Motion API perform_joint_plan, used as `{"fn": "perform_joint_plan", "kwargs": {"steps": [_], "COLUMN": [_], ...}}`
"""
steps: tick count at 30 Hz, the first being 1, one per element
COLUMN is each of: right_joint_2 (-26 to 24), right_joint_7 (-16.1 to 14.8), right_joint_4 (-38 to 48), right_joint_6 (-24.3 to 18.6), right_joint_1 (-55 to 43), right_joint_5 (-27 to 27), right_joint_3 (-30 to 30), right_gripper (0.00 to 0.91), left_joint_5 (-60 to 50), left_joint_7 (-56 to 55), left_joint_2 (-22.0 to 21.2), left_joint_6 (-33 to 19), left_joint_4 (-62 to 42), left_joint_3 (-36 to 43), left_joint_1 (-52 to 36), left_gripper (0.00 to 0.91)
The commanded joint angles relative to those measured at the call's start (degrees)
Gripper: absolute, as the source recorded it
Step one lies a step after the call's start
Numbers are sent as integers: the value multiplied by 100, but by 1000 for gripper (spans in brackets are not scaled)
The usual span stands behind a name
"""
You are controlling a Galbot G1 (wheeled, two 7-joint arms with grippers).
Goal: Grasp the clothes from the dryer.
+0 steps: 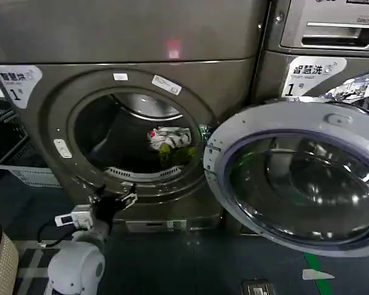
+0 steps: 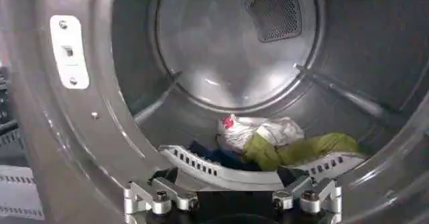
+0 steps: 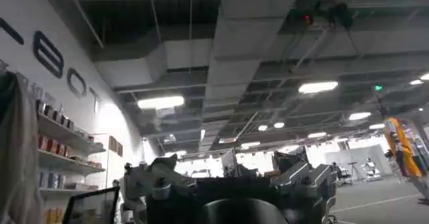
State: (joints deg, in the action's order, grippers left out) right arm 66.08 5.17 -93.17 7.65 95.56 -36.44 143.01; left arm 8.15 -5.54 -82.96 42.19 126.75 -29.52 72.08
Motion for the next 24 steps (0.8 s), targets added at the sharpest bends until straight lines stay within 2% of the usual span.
{"fn": "perform_joint_plan", "kwargs": {"steps": [1, 24], "right_joint_2": [3, 33], "right_joint_7": [-1, -2], "right_joint_4": [12, 21], "right_joint_6": [1, -12], "right_joint_1": [0, 13], "right_joint_5": [-1, 5], "right_joint_3": [1, -28], "right_gripper": [907, 907], "left_joint_5": [-138, -188], "left_joint_7": [127, 165], "left_joint_2": [-14, -27], "left_joint_6": [281, 281], "left_joint_4": [-13, -53], "left_joint_3": [-4, -9], "left_joint_1": [0, 23], "left_gripper": [907, 907]}}
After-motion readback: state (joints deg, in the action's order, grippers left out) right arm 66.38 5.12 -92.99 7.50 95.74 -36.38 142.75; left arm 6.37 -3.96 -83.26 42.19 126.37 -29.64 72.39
